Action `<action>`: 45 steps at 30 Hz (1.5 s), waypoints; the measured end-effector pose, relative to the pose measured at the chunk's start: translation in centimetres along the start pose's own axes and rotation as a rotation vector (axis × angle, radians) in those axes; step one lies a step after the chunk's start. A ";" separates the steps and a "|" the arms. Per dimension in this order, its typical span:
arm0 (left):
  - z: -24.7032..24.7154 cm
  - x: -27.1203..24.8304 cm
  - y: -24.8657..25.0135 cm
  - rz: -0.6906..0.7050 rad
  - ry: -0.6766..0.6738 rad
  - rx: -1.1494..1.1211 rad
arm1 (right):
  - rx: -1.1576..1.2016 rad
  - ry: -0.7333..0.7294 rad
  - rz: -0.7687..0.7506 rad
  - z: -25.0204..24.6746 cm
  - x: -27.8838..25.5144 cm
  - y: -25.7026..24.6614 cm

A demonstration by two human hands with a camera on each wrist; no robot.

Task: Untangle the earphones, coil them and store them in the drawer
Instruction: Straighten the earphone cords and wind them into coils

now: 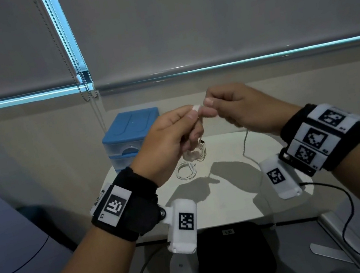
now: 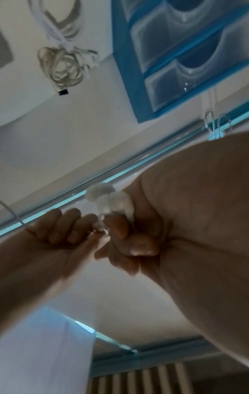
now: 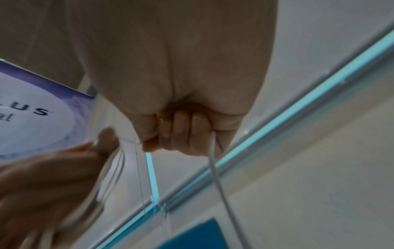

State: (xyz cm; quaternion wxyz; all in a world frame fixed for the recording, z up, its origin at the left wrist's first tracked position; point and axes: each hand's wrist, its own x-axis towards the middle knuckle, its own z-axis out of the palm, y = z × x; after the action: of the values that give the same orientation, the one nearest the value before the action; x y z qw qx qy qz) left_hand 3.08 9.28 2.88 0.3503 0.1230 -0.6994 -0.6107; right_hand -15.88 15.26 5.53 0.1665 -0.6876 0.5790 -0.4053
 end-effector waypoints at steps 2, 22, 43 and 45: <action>-0.2 0.1 0.5 0.034 0.051 -0.107 | 0.044 -0.073 0.052 1.2 -0.5 0.9; 0.0 0.7 1.2 0.206 0.345 -0.198 | 0.125 -0.290 0.078 1.3 -2.1 -1.8; 0.4 0.3 1.1 0.085 0.050 0.012 | 0.081 -0.026 0.058 -0.9 -0.9 0.1; 0.1 0.5 1.3 0.124 0.130 -0.071 | 0.128 -0.104 0.094 0.9 -1.6 0.7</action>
State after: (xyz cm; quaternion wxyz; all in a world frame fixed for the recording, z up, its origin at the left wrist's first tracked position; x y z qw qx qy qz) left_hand 2.97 9.31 4.24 0.4365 0.1063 -0.6593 -0.6028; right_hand -15.65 16.37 3.89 0.2587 -0.6679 0.5740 -0.3968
